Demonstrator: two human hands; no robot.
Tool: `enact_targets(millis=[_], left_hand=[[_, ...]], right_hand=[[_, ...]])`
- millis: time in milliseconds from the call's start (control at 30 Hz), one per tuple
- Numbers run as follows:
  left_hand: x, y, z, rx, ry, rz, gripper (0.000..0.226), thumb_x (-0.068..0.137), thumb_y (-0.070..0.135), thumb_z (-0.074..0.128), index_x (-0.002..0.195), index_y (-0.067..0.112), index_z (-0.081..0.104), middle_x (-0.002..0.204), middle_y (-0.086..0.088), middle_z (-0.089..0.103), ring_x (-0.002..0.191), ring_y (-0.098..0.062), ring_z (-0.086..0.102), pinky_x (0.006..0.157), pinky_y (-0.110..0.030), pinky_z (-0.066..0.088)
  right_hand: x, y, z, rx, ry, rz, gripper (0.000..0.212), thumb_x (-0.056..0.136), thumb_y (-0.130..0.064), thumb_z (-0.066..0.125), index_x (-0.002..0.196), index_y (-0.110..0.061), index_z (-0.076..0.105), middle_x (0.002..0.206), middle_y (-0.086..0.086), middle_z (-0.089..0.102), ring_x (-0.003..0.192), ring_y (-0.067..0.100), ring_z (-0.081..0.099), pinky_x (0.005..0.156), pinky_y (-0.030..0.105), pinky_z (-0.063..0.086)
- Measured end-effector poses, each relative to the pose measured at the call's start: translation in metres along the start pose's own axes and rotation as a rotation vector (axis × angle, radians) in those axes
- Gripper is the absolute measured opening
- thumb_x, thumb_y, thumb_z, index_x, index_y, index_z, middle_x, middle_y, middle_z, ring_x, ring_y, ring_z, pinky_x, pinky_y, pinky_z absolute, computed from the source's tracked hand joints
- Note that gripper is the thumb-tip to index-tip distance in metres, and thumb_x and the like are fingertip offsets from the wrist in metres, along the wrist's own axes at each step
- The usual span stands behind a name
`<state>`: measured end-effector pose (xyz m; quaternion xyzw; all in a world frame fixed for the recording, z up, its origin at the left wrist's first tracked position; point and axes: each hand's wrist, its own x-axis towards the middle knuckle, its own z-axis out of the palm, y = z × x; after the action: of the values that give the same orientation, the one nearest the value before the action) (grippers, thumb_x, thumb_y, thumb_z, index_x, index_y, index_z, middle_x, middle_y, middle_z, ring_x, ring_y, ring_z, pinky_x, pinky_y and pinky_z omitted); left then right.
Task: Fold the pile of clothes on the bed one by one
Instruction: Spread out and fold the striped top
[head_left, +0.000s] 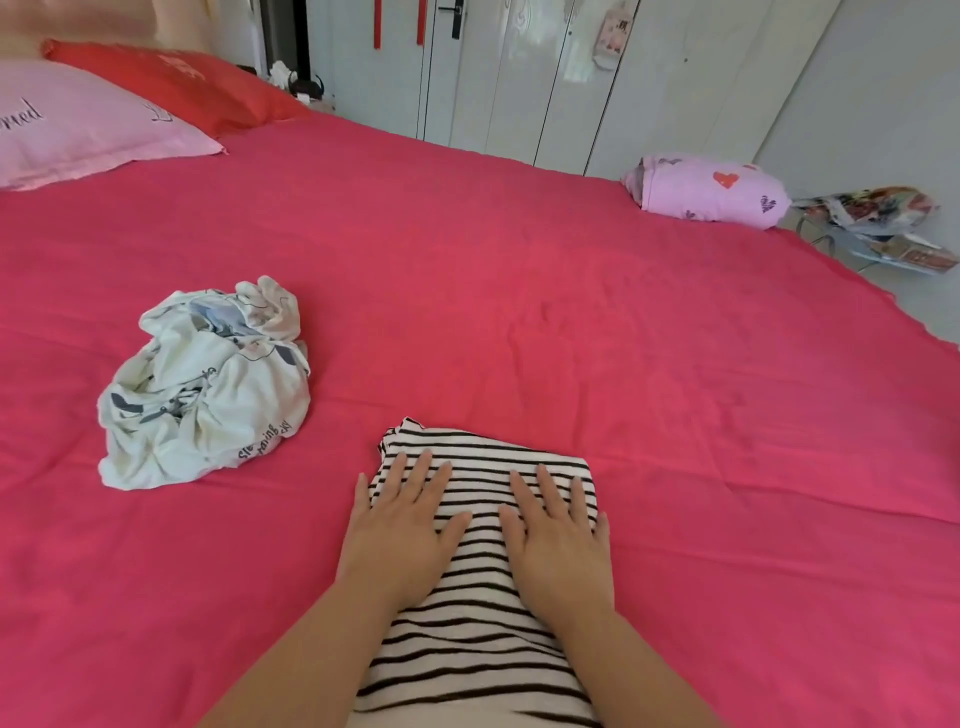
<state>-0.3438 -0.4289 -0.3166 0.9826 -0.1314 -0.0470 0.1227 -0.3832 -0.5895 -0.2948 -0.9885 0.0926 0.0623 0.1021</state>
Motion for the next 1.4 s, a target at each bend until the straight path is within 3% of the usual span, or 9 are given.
enact_targets(millis=[267, 400, 600, 700, 800, 900, 1033, 1167, 1400], left_hand=[[-0.003, 0.009, -0.027, 0.032, -0.160, 0.013, 0.062, 0.095, 0.056, 0.013, 0.149, 0.030, -0.004, 0.157, 0.005, -0.013, 0.144, -0.018, -0.016, 0.113, -0.049, -0.011], [-0.044, 0.030, -0.041, -0.022, -0.049, 0.069, 0.058, 0.097, 0.052, 0.013, 0.149, 0.030, -0.002, 0.157, 0.003, -0.010, 0.144, -0.019, -0.014, 0.113, -0.047, -0.013], [-0.104, 0.025, -0.011, 0.025, -0.049, 0.115, 0.104, 0.054, 0.079, -0.033, 0.146, 0.038, -0.009, 0.157, 0.007, -0.014, 0.142, -0.018, -0.020, 0.111, -0.045, -0.015], [-0.107, 0.015, 0.006, 0.043, -0.030, 0.116, 0.109, 0.042, 0.071, -0.047, 0.141, 0.037, -0.019, 0.156, 0.008, -0.016, 0.135, -0.012, -0.030, 0.110, -0.042, -0.018], [-0.103, 0.018, 0.002, 0.047, -0.070, 0.115, 0.117, 0.038, 0.073, -0.046, 0.144, 0.038, -0.014, 0.156, 0.008, -0.016, 0.141, -0.017, -0.023, 0.111, -0.045, -0.016], [-0.102, 0.020, -0.016, -0.047, -0.059, 0.099, 0.108, 0.053, 0.081, -0.019, 0.148, 0.035, 0.004, 0.158, 0.006, -0.006, 0.144, -0.017, -0.012, 0.115, -0.042, -0.009], [-0.095, 0.007, -0.028, -0.324, 0.197, -0.151, 0.064, 0.092, 0.049, 0.039, 0.147, 0.021, 0.023, 0.155, -0.006, 0.018, 0.142, -0.026, 0.014, 0.114, -0.039, 0.017], [-0.081, 0.001, -0.034, -0.709, 0.106, -0.349, 0.058, 0.089, 0.039, 0.054, 0.135, 0.007, 0.038, 0.132, -0.012, 0.051, 0.119, -0.032, 0.048, 0.100, -0.040, 0.039], [-0.063, -0.006, -0.039, -0.898, -0.023, -0.523, 0.056, 0.088, 0.045, 0.053, 0.124, 0.002, 0.050, 0.121, -0.015, 0.058, 0.108, -0.031, 0.055, 0.091, -0.037, 0.046]], right_hand=[[-0.009, 0.001, -0.028, 0.117, -0.149, -0.041, 0.053, 0.098, -0.050, 0.017, 0.148, -0.037, 0.006, 0.158, -0.006, -0.003, 0.145, 0.023, -0.009, 0.114, 0.052, 0.000], [-0.065, 0.001, -0.044, 0.140, -0.096, -0.100, 0.051, 0.099, -0.048, 0.019, 0.148, -0.037, 0.010, 0.158, -0.005, -0.001, 0.145, 0.022, -0.007, 0.115, 0.049, -0.002], [-0.126, 0.002, -0.004, 0.068, -0.029, -0.087, 0.111, 0.050, -0.075, -0.038, 0.146, -0.042, 0.006, 0.157, -0.008, -0.009, 0.145, 0.022, -0.010, 0.115, 0.048, 0.000], [-0.127, 0.004, 0.020, 0.016, 0.072, -0.063, 0.096, 0.067, -0.068, -0.034, 0.144, -0.045, 0.019, 0.155, -0.010, 0.000, 0.146, 0.024, 0.005, 0.114, 0.051, 0.013], [-0.122, 0.003, 0.018, 0.047, -0.024, -0.045, 0.113, 0.047, -0.071, -0.043, 0.145, -0.045, 0.006, 0.157, -0.009, -0.009, 0.145, 0.019, -0.012, 0.116, 0.046, 0.002], [-0.125, 0.005, -0.002, 0.176, -0.053, -0.057, 0.100, 0.061, -0.085, -0.015, 0.146, -0.041, 0.013, 0.158, -0.007, -0.005, 0.145, 0.017, -0.008, 0.117, 0.041, 0.005], [-0.118, 0.021, -0.010, 0.529, 0.131, 0.081, 0.056, 0.093, -0.043, 0.045, 0.143, -0.022, 0.033, 0.146, 0.004, 0.033, 0.136, 0.021, 0.029, 0.112, 0.033, 0.028], [-0.110, 0.022, -0.013, 0.736, 0.070, 0.272, 0.047, 0.088, -0.038, 0.055, 0.127, -0.013, 0.047, 0.119, 0.005, 0.058, 0.112, 0.024, 0.055, 0.095, 0.039, 0.046], [-0.090, 0.022, -0.018, 0.759, 0.008, 0.453, 0.053, 0.081, -0.042, 0.064, 0.121, -0.009, 0.049, 0.115, 0.006, 0.060, 0.105, 0.026, 0.058, 0.092, 0.041, 0.048]])
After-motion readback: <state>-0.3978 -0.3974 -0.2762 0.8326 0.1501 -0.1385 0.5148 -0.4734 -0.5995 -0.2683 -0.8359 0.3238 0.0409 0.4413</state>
